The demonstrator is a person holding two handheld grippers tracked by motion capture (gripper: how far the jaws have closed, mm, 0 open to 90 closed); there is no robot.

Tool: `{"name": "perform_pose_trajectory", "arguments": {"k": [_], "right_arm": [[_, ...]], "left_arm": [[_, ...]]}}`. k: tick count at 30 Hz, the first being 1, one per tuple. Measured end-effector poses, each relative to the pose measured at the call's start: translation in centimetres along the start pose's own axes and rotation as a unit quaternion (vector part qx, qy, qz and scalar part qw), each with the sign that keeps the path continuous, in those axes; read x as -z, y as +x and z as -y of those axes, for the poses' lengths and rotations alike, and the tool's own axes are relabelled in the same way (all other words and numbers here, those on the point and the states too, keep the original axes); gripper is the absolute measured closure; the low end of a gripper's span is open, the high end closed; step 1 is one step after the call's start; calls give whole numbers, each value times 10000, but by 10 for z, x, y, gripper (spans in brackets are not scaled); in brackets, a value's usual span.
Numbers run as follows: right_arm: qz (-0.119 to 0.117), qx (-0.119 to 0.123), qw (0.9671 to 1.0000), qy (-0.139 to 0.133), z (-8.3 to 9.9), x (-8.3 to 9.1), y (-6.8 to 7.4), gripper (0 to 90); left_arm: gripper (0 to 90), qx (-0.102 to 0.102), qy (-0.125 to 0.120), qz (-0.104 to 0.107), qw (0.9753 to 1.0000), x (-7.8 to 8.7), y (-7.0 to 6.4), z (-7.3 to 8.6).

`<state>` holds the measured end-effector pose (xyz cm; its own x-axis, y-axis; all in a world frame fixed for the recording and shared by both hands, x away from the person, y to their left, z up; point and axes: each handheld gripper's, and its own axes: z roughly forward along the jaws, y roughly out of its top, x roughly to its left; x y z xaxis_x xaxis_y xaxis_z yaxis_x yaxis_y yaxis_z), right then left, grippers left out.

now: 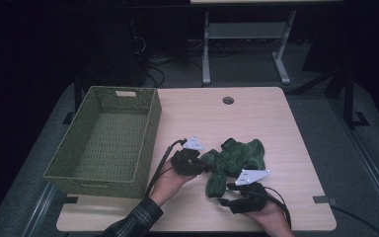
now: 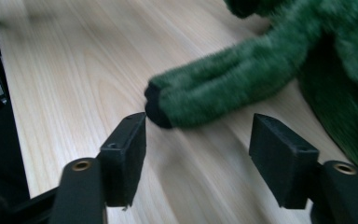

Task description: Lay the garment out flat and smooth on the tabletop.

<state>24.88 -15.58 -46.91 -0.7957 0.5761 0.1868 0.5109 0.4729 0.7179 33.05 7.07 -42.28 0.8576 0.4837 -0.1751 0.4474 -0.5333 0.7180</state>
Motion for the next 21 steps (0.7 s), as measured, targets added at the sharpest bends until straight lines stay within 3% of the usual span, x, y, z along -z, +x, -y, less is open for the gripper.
{"name": "perform_pose_trajectory", "arguments": {"k": [3,9,12,21], "right_arm": [[-24,-29,10000,-53,-3,-3,2,403],[-20,-81,9997,-218,-8,-2,-1,721],[37,-123,9997,-214,-7,3,-4,763],[319,-130,9992,-223,-2,28,-24,776]], "left_arm": [[809,-12,-33,32,10000,1,-1,-1],[809,39,-114,66,9999,5,-2,-3],[810,114,-171,85,9998,10,0,-3],[814,311,-304,-17,9991,23,8,-2]]}}
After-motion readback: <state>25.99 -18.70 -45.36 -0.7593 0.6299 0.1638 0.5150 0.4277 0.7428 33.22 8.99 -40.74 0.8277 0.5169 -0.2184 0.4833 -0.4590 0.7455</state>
